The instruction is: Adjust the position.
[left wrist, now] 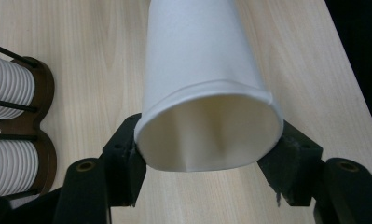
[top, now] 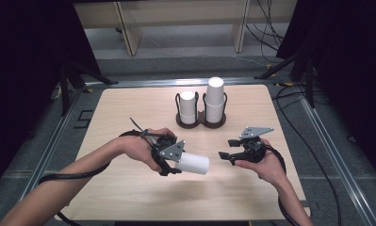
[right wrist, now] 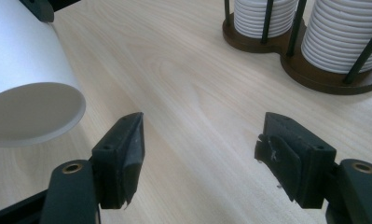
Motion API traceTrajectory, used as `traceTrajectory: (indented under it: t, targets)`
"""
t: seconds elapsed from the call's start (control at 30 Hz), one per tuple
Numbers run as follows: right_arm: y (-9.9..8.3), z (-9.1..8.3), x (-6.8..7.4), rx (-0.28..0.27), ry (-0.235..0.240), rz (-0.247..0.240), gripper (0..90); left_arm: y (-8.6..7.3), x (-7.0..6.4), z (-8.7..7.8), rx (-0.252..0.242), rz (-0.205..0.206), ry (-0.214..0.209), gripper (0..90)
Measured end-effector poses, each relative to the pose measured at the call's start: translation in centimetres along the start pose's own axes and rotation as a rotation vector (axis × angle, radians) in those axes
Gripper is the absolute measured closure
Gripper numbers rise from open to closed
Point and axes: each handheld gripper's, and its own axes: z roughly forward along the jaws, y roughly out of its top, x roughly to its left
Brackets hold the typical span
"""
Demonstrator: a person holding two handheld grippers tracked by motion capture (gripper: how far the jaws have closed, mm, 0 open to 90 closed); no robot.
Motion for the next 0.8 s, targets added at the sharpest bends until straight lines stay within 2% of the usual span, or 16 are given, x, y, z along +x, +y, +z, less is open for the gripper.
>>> traceTrajectory:
  t: [0.07, 0.17, 0.2, 0.3, 0.43, 0.53, 0.57, 0.73, 0.8]
  targets:
    - [0.1, 0.0, 0.2, 0.010, 0.012, 0.019, 31.4, 0.1, 0.0, 0.1, 0.012, 0.004, -0.006, 36.9]
    - [0.2, 0.1, 0.2, 0.011, 0.020, -0.012, 31.6, 0.2, 0.1, 0.1, 0.031, 0.007, -0.013, 36.9]
    - [0.3, 0.1, 0.4, 0.019, 0.021, 0.010, 31.6, 0.2, 0.1, 0.2, 0.037, 0.007, -0.018, 36.9]
    - [0.5, 0.2, 0.5, 0.023, 0.026, -0.017, 31.7, 0.3, 0.1, 0.2, 0.061, 0.015, -0.027, 36.9]
    - [0.7, 0.4, 0.6, 0.035, 0.035, -0.021, 31.7, 0.5, 0.1, 0.4, 0.078, 0.021, -0.032, 36.9]
    - [1.0, 0.4, 0.8, 0.038, 0.037, -0.034, 31.8, 0.6, 0.2, 0.4, 0.087, 0.010, -0.038, 37.0]
    - [1.1, 0.4, 0.9, 0.039, 0.043, -0.021, 31.8, 0.7, 0.2, 0.4, 0.093, 0.009, -0.039, 37.0]
    - [1.4, 0.4, 1.3, 0.040, 0.055, -0.060, 31.8, 0.7, 0.3, 0.4, 0.126, 0.001, -0.048, 37.0]
    - [1.4, 0.4, 1.6, 0.043, 0.060, -0.050, 31.8, 0.8, 0.3, 0.5, 0.135, -0.007, -0.052, 37.1]
